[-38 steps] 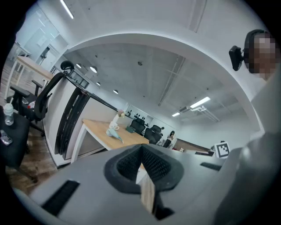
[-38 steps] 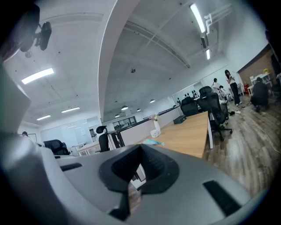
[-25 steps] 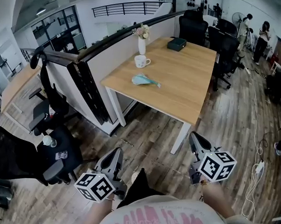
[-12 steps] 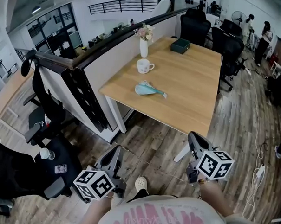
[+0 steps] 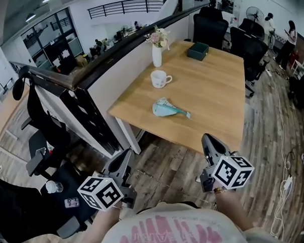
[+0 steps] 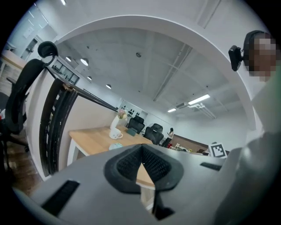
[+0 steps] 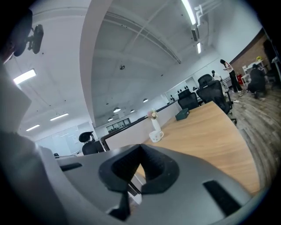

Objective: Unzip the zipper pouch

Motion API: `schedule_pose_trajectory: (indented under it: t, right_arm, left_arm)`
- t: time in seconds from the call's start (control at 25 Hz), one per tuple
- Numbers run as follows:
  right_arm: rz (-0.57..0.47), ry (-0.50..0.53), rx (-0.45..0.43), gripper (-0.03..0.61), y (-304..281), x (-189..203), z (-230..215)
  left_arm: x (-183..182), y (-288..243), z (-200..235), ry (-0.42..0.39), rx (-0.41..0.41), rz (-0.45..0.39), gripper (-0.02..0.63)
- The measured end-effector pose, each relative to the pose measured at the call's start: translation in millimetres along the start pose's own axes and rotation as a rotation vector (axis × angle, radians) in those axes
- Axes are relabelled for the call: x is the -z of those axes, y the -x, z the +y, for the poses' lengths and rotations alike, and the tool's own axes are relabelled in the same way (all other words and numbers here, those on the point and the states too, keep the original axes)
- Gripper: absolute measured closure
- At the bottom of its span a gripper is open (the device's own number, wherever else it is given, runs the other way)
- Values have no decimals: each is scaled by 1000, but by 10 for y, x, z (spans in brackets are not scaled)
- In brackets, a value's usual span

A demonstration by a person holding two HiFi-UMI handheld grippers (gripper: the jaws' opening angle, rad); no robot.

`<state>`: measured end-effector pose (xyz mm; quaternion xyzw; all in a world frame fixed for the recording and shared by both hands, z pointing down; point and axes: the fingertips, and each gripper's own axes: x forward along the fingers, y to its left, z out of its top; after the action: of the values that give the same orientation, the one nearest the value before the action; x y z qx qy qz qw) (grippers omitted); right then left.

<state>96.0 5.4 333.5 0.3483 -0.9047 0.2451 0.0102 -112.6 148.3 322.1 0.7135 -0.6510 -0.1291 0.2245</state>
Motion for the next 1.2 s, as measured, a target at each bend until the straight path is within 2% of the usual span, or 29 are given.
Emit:
schedule_pose_trajectory:
  t: [0.28, 0.52, 0.64, 0.84, 1.2]
  right_arm:
    - [172, -91, 62, 581, -379, 640, -210]
    - [244, -126, 94, 581, -792, 805, -408]
    - [259, -133, 89, 581, -1031, 772, -450]
    - [244, -142, 66, 581, -1515, 556, -525]
    - [221, -144, 32, 581, -2198, 169, -729]
  left_arm:
    - [388, -345, 356, 92, 6, 119, 614]
    - [545, -728, 608, 98, 26, 187, 614]
    - [522, -939, 720, 79, 26, 208, 612]
    - [259, -1397, 889, 37, 30, 203, 612]
    - [144, -2183, 1096, 34, 35, 272, 612]
